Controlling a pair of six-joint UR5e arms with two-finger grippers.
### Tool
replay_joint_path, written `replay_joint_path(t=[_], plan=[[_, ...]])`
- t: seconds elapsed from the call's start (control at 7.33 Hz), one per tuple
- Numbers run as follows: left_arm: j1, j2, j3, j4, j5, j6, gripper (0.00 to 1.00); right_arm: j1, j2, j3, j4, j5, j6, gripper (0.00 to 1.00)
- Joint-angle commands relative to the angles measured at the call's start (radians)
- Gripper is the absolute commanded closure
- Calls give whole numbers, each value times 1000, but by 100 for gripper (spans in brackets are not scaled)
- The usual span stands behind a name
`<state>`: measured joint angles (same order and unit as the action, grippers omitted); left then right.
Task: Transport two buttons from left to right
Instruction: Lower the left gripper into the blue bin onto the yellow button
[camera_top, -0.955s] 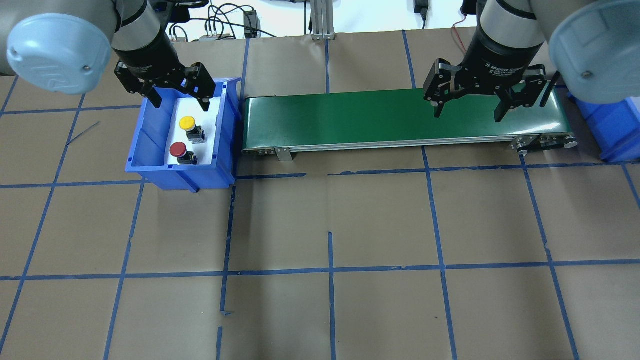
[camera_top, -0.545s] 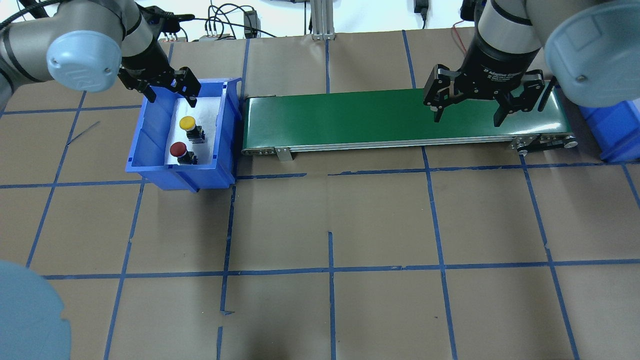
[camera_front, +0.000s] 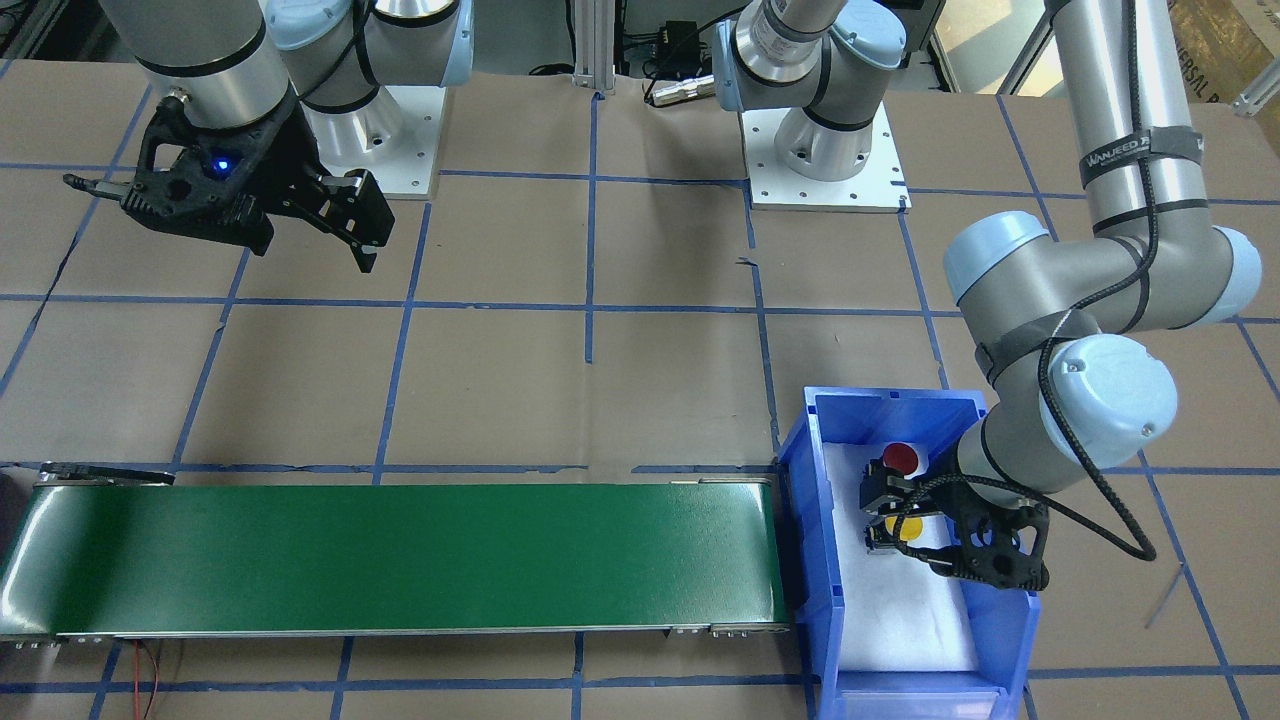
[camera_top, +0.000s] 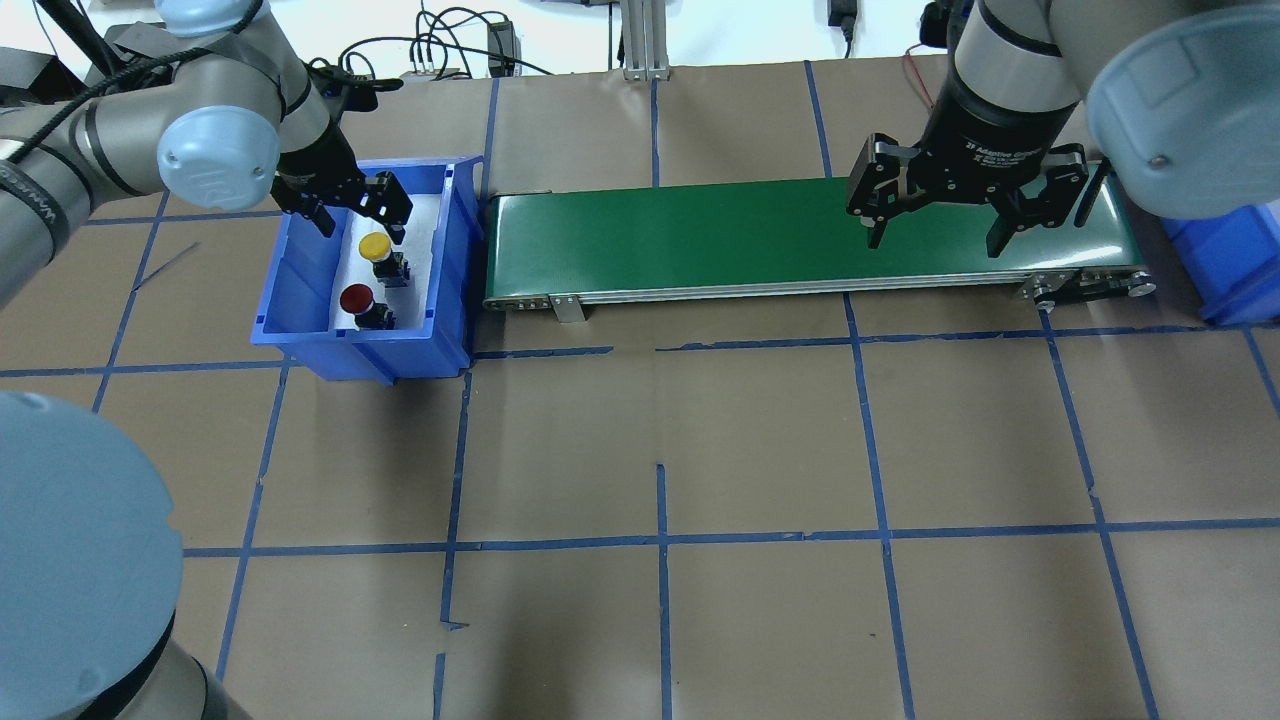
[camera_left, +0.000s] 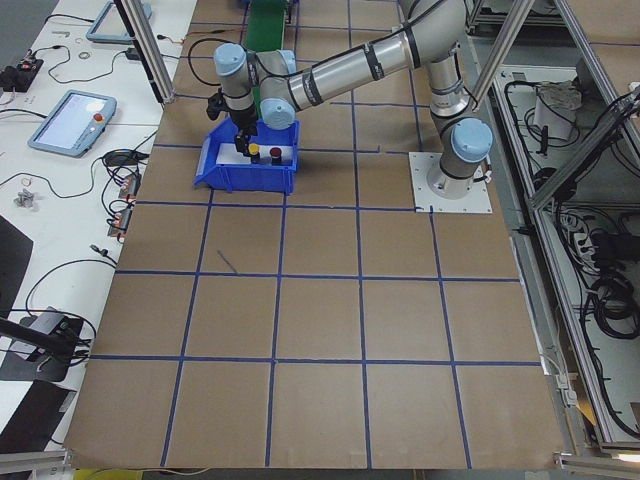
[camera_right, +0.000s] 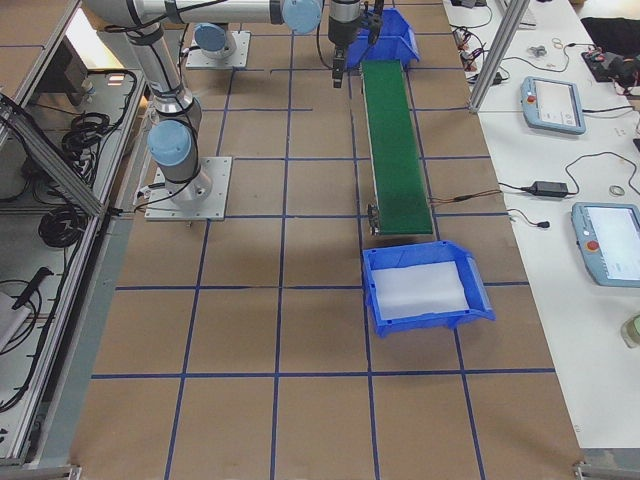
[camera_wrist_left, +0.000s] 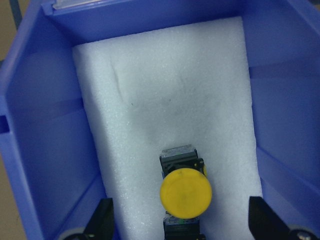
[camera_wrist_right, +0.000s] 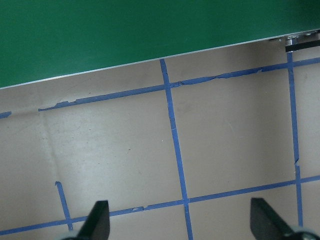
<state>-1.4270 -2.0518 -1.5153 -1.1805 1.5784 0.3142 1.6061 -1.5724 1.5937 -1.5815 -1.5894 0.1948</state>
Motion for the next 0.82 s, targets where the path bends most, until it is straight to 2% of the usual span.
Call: replay_joint_path(t=[0.0, 0.27, 0.41, 0.55, 0.68], plan=[[0, -10, -17, 10, -3, -17, 13, 0, 0, 0, 0, 2, 0, 0], [0, -11, -14, 16, -6, -29, 46, 0, 0, 0, 0, 0, 0, 0], [0, -11, -13, 16, -6, -29, 59, 0, 0, 0, 0, 0, 0, 0], [0, -13, -6, 16, -6, -29, 67, 0, 0, 0, 0, -1, 0, 0], [0, -13, -2, 16, -6, -29, 67, 0, 0, 0, 0, -1, 0, 0]])
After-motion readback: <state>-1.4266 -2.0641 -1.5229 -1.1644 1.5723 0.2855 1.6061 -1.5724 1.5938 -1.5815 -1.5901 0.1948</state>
